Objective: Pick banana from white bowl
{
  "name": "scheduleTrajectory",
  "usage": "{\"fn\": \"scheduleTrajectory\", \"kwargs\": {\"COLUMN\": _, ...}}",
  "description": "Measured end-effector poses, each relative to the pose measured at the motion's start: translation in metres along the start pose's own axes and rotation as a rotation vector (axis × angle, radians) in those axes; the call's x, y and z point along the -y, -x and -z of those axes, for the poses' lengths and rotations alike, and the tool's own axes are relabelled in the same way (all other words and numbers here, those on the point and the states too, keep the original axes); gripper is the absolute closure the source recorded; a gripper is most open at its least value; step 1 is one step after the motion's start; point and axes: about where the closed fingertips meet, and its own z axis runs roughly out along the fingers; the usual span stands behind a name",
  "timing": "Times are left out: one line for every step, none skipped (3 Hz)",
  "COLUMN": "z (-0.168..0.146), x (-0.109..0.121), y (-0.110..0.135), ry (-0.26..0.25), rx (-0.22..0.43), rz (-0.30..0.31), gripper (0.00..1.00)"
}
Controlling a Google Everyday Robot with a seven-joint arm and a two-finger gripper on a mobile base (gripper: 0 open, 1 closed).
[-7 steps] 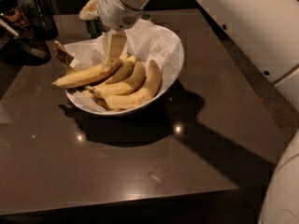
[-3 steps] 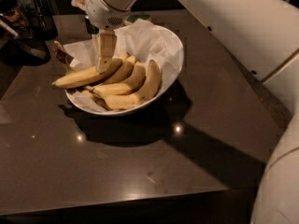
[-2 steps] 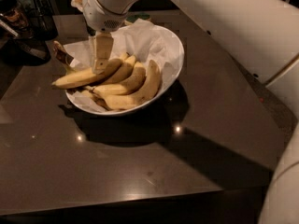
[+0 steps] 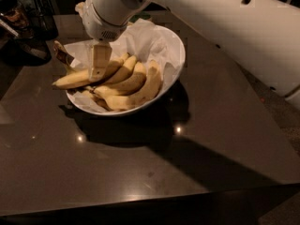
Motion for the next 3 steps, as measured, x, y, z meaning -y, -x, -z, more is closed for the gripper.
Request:
{"fn": "scheduleTrajectory", "kwargs": {"z": -0.0033, "x": -0.0068, "y": -0.0015, "ry": -0.006, "rx": -0.003, "rz": -0.030, "gripper": 0.00}}
{"fn": "scheduleTrajectory", "kwargs": {"z": -0.0050, "x": -0.0054, "y": -0.0049, "ry": -0.028, "rx": -0.022, "rz": -0.052, "gripper": 0.00}}
{"fn": "scheduleTrajectory", "kwargs": {"z": -0.0058, "x": -0.0009, "y": -0.0100, "ry": -0.054, "rx": -0.048, "rz": -0.069, "gripper": 0.00}}
